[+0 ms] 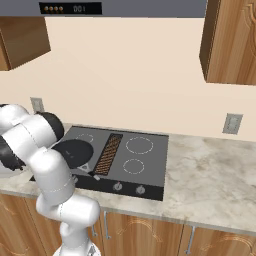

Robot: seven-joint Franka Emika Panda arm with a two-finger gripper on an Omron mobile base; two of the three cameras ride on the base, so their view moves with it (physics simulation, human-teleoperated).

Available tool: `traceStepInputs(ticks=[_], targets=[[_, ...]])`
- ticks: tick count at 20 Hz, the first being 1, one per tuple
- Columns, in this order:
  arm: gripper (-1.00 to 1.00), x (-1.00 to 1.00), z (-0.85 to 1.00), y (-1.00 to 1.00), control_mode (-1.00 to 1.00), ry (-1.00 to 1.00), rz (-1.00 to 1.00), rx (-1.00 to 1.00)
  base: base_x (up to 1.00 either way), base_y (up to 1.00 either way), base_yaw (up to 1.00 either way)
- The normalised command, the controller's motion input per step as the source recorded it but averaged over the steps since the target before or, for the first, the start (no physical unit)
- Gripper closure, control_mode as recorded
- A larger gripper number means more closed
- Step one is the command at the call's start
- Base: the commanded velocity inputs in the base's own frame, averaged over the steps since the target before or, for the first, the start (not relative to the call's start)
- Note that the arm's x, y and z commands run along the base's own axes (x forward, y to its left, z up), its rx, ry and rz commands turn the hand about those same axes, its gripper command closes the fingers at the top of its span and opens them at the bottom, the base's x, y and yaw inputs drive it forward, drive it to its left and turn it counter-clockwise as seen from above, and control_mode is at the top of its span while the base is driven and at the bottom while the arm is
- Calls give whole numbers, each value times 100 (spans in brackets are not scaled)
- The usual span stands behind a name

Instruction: Pick the croissant and place it on the pan. Then turn on the stove to warm the croissant.

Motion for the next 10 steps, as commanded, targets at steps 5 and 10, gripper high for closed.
traceStepInputs(ticks=[5,10], targets=[[-100,2,-26,11,-100,0,0,-3,0,0,0],[-100,1,-8,3,-100,0,0,-1,0,0,0]])
